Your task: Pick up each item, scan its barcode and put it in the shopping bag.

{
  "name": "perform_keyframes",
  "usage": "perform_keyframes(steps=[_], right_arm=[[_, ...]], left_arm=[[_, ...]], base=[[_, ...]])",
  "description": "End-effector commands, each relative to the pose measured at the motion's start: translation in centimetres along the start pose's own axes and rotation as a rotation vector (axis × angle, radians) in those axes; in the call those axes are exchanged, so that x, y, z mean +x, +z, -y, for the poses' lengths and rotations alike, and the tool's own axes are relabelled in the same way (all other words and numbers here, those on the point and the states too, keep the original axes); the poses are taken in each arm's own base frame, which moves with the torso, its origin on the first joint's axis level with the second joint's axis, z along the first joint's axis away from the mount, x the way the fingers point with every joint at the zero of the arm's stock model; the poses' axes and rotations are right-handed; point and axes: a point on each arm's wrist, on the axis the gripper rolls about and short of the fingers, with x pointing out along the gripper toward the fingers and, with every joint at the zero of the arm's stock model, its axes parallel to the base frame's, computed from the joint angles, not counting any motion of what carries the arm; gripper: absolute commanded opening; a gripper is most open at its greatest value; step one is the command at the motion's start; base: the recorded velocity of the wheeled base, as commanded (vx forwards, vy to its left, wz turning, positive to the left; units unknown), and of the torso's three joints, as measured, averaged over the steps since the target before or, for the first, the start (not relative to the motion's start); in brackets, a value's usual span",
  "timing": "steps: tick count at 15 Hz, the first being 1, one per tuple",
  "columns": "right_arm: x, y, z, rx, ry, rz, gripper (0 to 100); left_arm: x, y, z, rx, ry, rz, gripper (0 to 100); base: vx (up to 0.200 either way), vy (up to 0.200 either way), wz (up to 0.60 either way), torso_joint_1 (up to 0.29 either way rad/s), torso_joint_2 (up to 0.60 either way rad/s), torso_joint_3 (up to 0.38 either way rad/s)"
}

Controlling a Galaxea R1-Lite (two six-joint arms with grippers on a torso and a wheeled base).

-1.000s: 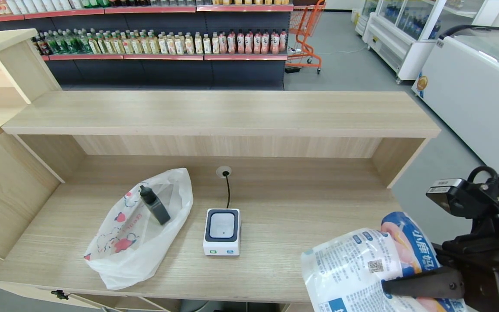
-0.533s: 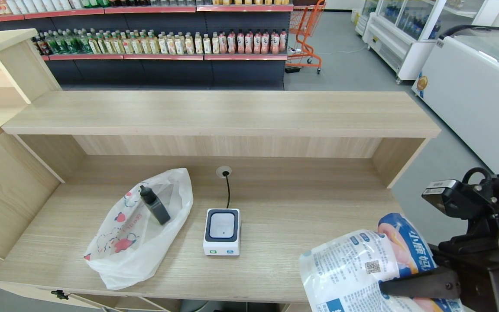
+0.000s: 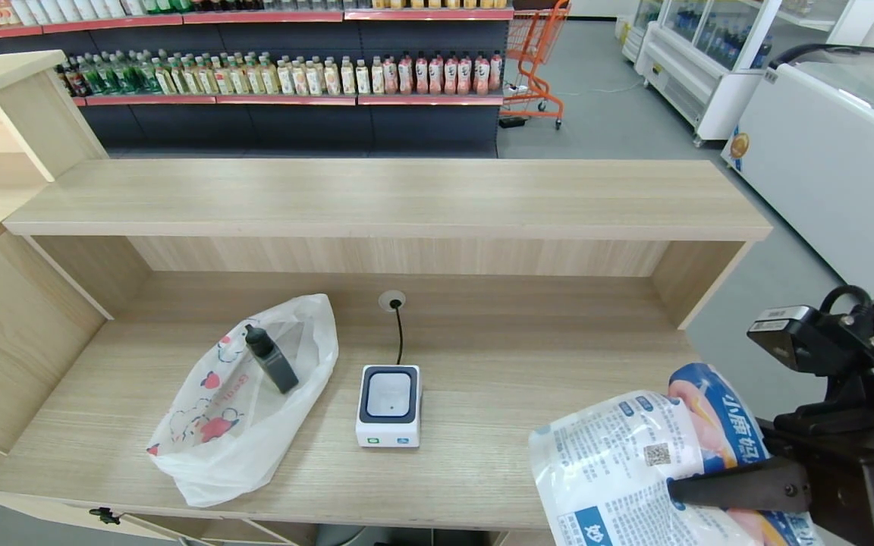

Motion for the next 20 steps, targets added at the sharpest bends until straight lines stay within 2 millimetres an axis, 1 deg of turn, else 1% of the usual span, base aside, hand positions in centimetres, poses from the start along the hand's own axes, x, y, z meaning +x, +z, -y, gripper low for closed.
perform_keyframes(steps=[1, 5, 6, 7, 8, 9, 10, 11, 12, 13, 14, 15, 16, 17, 20], right_arm=[[-0.3, 0.2, 0.0, -0.01, -0.013, 0.012, 0], [-0.2, 0.2, 0.0, -0.017, -0.008, 0.009, 0], [-0.3, 0.3, -0.1, -0.044, -0.016, 0.014, 0], [-0.8, 0.5, -0.4, -0.131, -0.085, 0.034, 0], [-1.7, 0.6, 0.0, -0.262, -0.247, 0.052, 0], [-2.2, 0.5, 0.3, -0.332, -0.336, 0.048, 0], [-3.9, 0.3, 1.3, -0.562, -0.594, -0.014, 0], [-5.6, 0.2, 1.7, -0.728, -0.722, -0.074, 0], [-6.7, -0.2, 1.9, -0.849, -0.779, -0.122, 0], [-7.3, -0.8, 1.6, -0.936, -0.802, -0.155, 0], [-7.4, -1.2, 1.4, -0.991, -0.771, -0.158, 0], [-7.3, -1.3, 1.4, -1.028, -0.734, -0.151, 0], [-7.2, -0.9, 1.2, -1.166, -0.654, -0.144, 0], [-7.1, -0.9, 0.8, -1.225, -0.652, -0.155, 0], [-5.3, -0.6, -1.1, -1.344, -0.583, -0.159, 0]], left_arm=[[0.0, 0.0, 0.0, 0.0, 0.0, -0.001, 100], [0.0, 0.0, 0.0, 0.0, -0.001, 0.001, 100], [0.0, 0.0, 0.0, 0.0, -0.001, -0.001, 100], [0.0, 0.0, 0.0, 0.0, 0.0, -0.001, 100], [0.0, 0.0, 0.0, 0.0, 0.0, -0.001, 100], [0.0, 0.0, 0.0, 0.0, -0.001, -0.001, 100], [0.0, 0.0, 0.0, 0.0, 0.0, 0.001, 100], [0.0, 0.0, 0.0, 0.0, 0.0, -0.001, 100], [0.0, 0.0, 0.0, 0.0, 0.0, 0.001, 100], [0.0, 0.0, 0.0, 0.0, 0.0, 0.001, 100], [0.0, 0.0, 0.0, 0.0, 0.0, -0.001, 100], [0.0, 0.0, 0.0, 0.0, 0.0, -0.001, 100], [0.0, 0.0, 0.0, 0.0, 0.0, -0.001, 100], [0.0, 0.0, 0.0, 0.0, 0.002, -0.001, 100], [0.0, 0.0, 0.0, 0.0, 0.0, -0.001, 100]], base=[[0.0, 0.0, 0.0, 0.0, 0.0, 0.0], [0.0, 0.0, 0.0, 0.0, 0.0, 0.0], [0.0, 0.0, 0.0, 0.0, 0.0, 0.0], [0.0, 0.0, 0.0, 0.0, 0.0, 0.0], [0.0, 0.0, 0.0, 0.0, 0.0, 0.0], [0.0, 0.0, 0.0, 0.0, 0.0, 0.0], [0.0, 0.0, 0.0, 0.0, 0.0, 0.0], [0.0, 0.0, 0.0, 0.0, 0.0, 0.0], [0.0, 0.0, 0.0, 0.0, 0.0, 0.0], [0.0, 0.0, 0.0, 0.0, 0.0, 0.0], [0.0, 0.0, 0.0, 0.0, 0.0, 0.0], [0.0, 0.0, 0.0, 0.0, 0.0, 0.0], [0.0, 0.0, 0.0, 0.0, 0.0, 0.0], [0.0, 0.0, 0.0, 0.0, 0.0, 0.0], [0.0, 0.0, 0.0, 0.0, 0.0, 0.0]])
